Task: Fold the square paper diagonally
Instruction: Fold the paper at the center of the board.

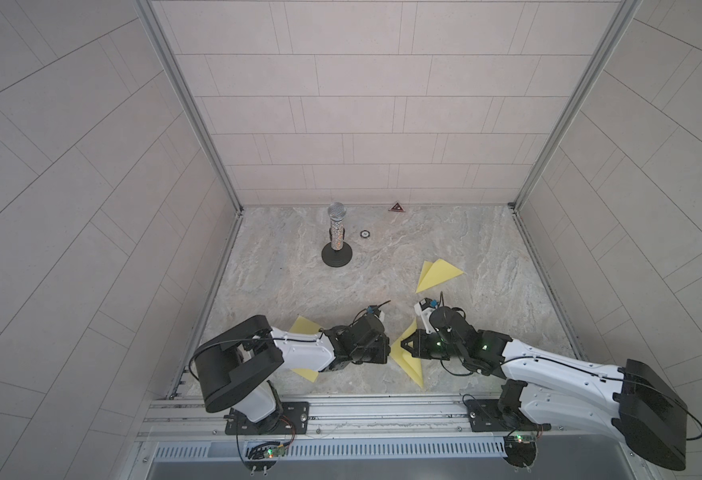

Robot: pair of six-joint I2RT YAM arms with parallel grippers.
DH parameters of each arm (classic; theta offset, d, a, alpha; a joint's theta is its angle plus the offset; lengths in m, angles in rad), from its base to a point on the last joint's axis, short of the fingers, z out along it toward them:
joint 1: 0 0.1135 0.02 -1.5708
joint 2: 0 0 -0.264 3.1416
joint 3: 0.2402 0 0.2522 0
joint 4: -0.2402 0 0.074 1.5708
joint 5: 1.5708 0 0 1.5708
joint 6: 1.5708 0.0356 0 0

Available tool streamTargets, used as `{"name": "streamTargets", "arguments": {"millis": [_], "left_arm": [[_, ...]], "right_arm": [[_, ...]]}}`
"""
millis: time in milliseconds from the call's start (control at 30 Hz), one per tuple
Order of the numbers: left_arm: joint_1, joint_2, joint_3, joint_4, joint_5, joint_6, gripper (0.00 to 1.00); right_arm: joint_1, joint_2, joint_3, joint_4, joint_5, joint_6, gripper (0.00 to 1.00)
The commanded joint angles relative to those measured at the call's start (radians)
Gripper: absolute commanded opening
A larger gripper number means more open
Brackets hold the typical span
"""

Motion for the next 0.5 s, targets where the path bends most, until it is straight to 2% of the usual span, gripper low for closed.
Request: {"name": "streamTargets", "arguments": {"millis": [0,467], "left_arm": [[-0.002,0.037,-0.042,-0.080,-0.054,-0.004,0.00],[-0.002,0.052,-0.049,-0.063,-0.052,-0.010,0.00]], "right_arm": [[0.007,0.043,-0.025,0.133,0.033,0.027,0.00],[0.008,0.221,-0.080,0.307,0.037,0.013,0.00]]}}
